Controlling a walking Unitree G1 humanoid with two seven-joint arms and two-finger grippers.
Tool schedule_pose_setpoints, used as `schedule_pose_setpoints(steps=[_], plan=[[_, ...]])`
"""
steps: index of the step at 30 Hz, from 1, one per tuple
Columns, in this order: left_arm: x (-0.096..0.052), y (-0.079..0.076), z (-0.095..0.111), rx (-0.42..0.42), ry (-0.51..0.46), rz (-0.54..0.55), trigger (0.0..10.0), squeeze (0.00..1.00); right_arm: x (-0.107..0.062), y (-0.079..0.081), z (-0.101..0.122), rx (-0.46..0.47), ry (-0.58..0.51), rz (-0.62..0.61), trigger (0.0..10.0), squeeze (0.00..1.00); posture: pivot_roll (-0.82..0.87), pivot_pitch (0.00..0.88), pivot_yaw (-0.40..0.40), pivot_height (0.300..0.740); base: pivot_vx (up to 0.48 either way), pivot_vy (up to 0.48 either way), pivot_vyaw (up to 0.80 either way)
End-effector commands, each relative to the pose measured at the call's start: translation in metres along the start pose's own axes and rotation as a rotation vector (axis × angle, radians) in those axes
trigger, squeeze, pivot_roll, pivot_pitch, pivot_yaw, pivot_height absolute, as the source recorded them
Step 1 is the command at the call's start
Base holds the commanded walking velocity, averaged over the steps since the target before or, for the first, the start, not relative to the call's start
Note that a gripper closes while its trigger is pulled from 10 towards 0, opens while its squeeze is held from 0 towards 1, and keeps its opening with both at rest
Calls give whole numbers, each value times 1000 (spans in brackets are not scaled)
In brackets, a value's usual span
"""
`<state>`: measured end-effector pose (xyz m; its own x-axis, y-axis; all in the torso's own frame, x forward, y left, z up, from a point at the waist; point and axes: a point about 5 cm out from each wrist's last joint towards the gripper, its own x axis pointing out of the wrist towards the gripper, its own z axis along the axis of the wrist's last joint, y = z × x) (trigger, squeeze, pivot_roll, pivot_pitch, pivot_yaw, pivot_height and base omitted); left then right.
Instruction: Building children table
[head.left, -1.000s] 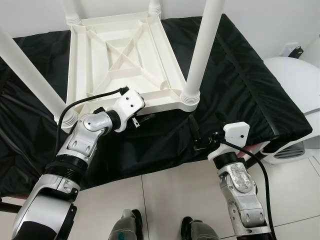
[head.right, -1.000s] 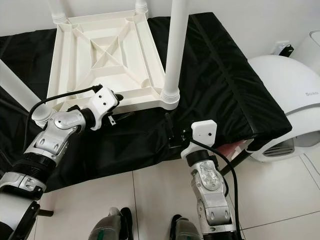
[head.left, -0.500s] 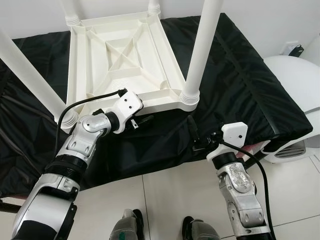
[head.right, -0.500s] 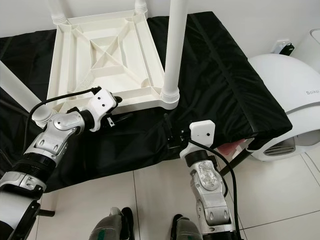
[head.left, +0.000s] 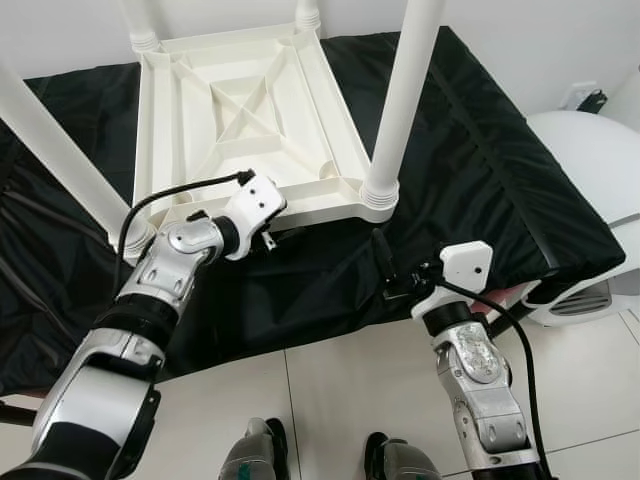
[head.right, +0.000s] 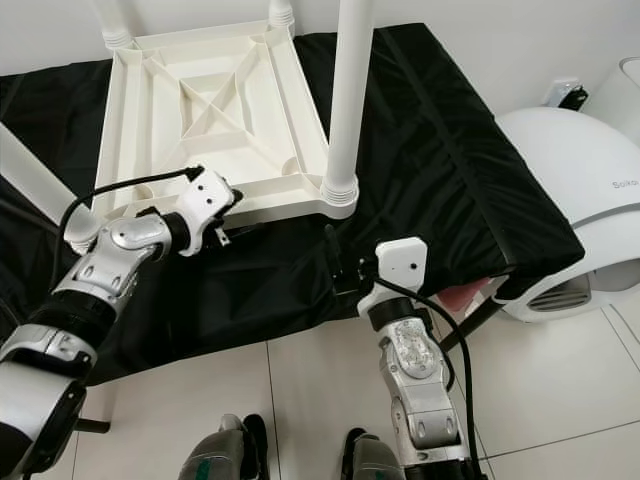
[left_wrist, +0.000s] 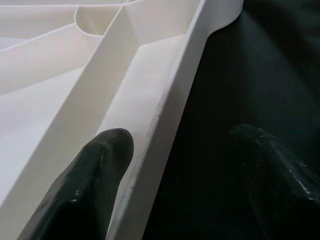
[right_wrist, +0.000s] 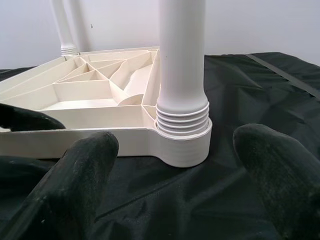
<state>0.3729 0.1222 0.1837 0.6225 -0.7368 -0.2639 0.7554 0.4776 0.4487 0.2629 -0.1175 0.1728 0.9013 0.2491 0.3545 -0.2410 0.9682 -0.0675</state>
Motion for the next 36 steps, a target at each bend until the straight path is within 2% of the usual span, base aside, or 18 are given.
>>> schedule_pose_setpoints(steps=[1,17,36], plan=[[3,-6,-5,-4,36,-77,10000,0,-4,3,1,1,5,9,10000,0,-43,209,79,740,0,0,0],[16,-8,10,54,31,-222,10000,0,-10,6,3,5,15,-2,10000,0,-48,237,92,740,0,0,0],[18,-12,5,88,79,-319,10000,0,-16,8,2,1,36,-17,10000,0,-52,256,118,740,0,0,0]])
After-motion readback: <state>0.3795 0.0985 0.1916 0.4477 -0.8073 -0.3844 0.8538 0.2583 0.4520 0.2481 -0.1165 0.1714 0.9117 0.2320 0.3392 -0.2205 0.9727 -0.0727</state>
